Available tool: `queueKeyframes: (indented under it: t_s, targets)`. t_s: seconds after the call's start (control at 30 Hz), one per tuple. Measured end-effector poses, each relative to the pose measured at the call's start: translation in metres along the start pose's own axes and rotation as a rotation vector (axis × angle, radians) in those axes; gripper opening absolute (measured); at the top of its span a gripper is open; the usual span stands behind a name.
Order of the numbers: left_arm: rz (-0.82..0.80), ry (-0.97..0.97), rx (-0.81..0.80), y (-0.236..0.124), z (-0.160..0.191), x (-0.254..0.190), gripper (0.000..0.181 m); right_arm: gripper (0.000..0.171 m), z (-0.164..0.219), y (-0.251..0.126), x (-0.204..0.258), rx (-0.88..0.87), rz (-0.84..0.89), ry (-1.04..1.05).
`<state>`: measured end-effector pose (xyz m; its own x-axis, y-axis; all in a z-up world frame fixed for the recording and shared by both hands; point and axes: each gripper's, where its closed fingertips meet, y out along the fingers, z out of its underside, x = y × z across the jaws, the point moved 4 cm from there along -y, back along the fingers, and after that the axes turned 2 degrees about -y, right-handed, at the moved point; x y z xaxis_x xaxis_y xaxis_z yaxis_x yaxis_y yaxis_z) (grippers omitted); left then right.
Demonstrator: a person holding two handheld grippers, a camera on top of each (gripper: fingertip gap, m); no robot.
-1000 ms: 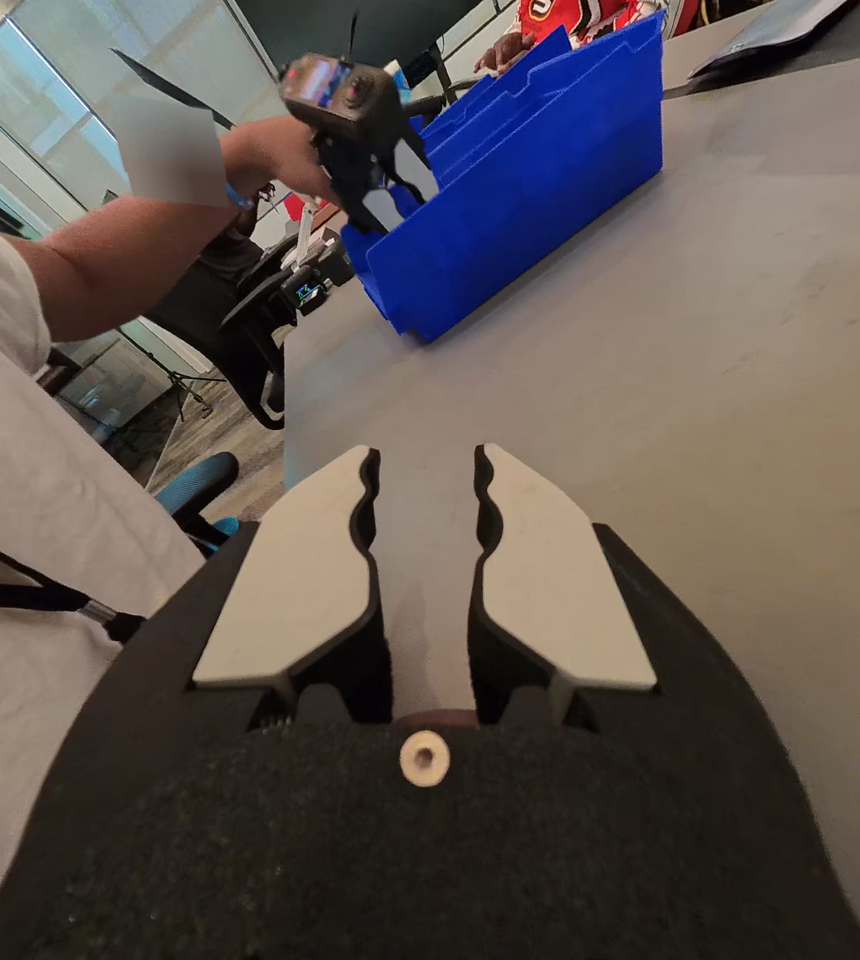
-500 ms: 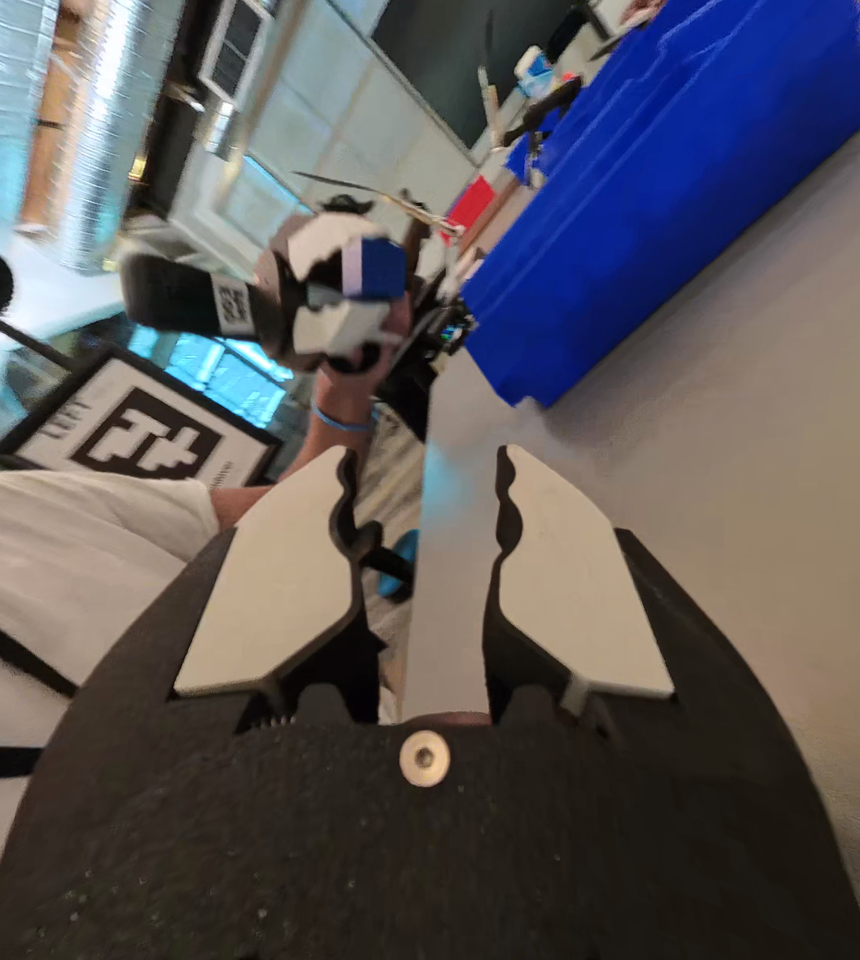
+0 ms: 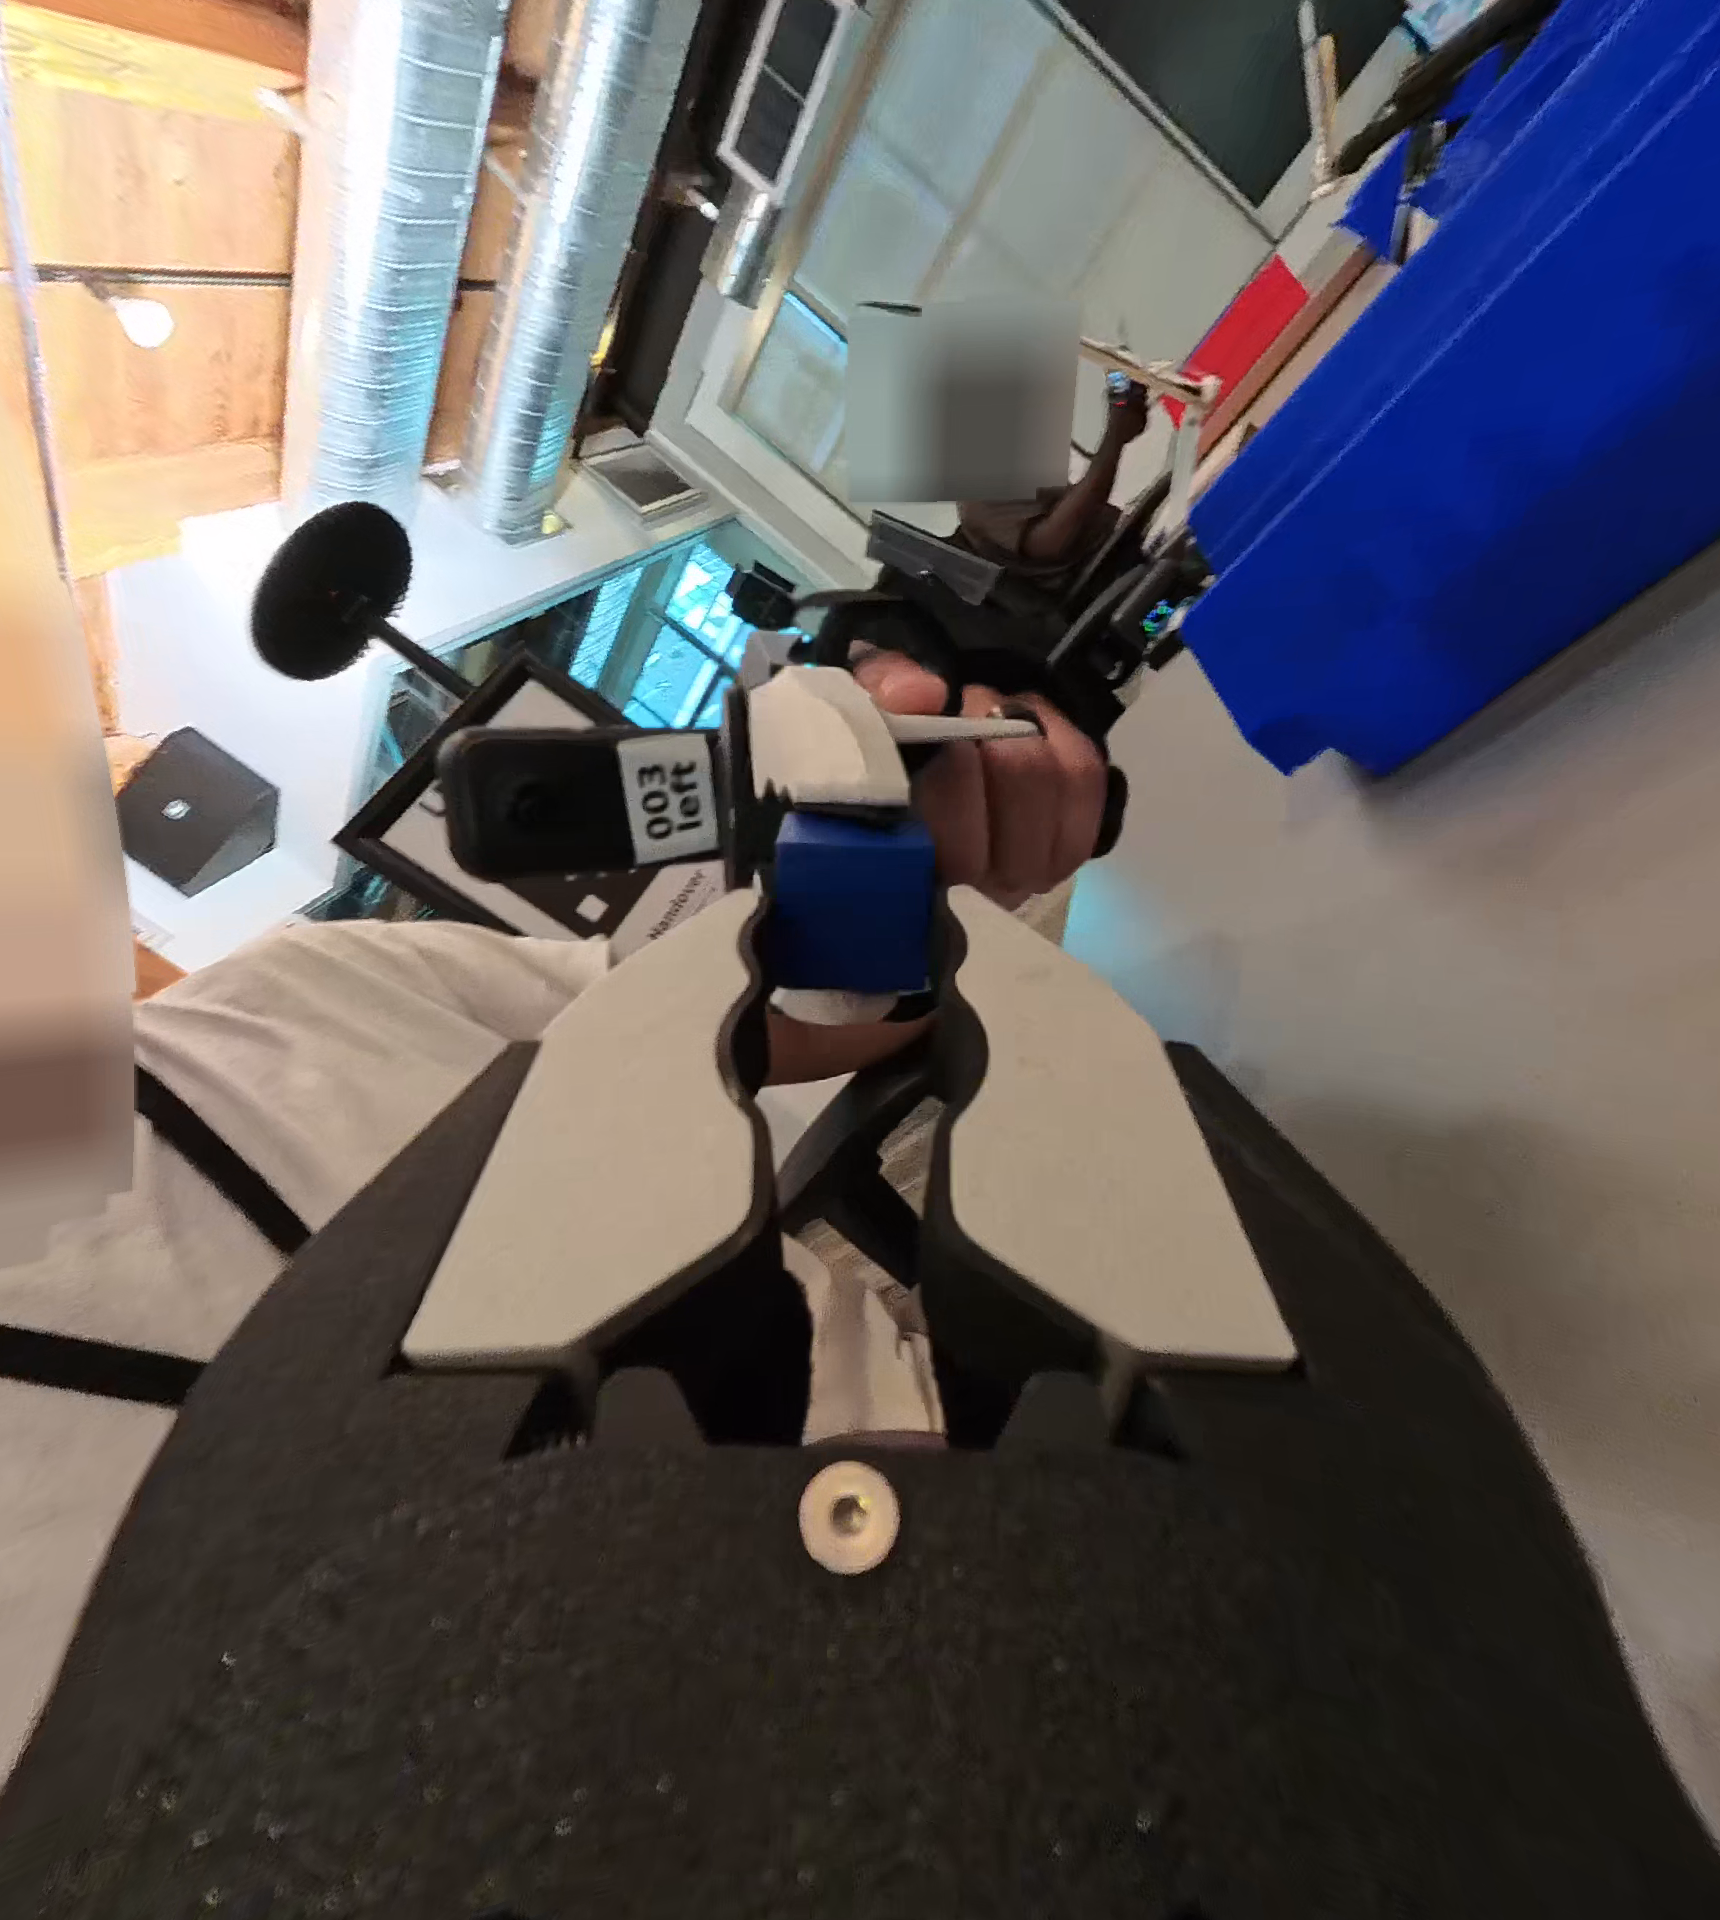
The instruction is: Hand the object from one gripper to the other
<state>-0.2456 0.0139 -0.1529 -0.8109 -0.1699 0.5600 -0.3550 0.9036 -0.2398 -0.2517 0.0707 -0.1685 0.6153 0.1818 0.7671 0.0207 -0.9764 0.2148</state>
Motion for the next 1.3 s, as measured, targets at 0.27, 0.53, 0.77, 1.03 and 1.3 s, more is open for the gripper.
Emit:
queueKeyframes:
  t_s: [0.27, 0.53, 0.77, 1.03, 1.3]
  targets:
    - [-0.141, -0.657, 0.090, -0.012, 0.035, -0.009, 0.041, 0.027, -0.012, -0.044, -0.027, 0.086, 0.792, -0.649]
    - [-0.102, -0.946, 0.123, -0.013, 0.045, -0.024, 0.047, 0.027, 0.027, -0.006, -0.015, 0.577, 1.203, -1.646]
    - [-0.010, -0.957, 0.117, -0.009, 0.040, -0.034, 0.033, 0.027, 0.048, 0.019, -0.011, 0.655, 1.160, -1.831]
    - [0.048, -0.931, 0.083, -0.010, 0.048, -0.027, 0.027, 0.039, 0.049, 0.010, -0.015, 0.596, 1.120, -1.769]
    - [0.364, -1.049, -0.270, -0.030, 0.019, -0.011, 0.027, 0.046, 0.037, -0.020, -0.004, 0.232, 0.665, -0.853]
